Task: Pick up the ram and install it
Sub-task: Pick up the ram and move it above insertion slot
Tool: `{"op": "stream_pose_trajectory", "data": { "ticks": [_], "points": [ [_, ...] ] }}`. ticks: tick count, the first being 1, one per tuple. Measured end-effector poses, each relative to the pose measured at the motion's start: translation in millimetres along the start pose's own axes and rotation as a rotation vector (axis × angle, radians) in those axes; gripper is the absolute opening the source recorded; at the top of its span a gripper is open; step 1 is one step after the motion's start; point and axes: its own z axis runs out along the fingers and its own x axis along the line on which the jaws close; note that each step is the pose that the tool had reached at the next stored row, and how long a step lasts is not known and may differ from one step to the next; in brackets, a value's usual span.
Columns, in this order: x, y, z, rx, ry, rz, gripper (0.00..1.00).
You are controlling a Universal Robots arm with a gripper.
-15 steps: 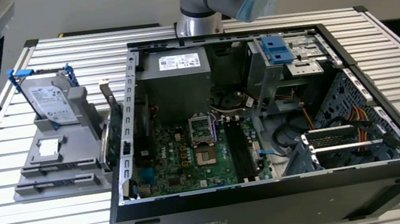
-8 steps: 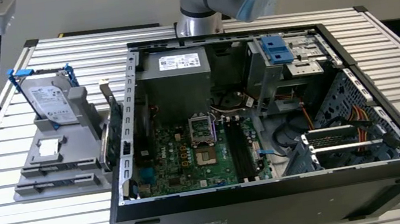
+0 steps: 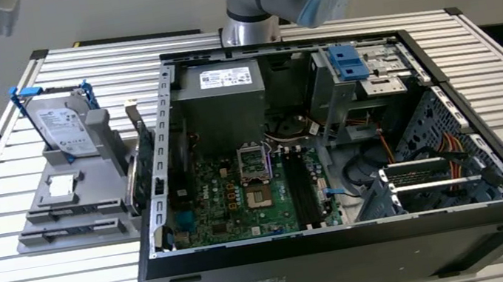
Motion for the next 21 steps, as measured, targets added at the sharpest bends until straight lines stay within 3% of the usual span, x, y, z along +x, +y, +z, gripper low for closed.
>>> {"op": "stream_pose_trajectory", "data": {
  "ticks": [10, 21],
  "points": [
    [0.0, 0.0, 0.0, -0.0022, 0.0065, -0.130, 0.00],
    [0.0, 0.0, 0.0, -0.0041, 0.0119, -0.238, 0.00]
  ]
}}
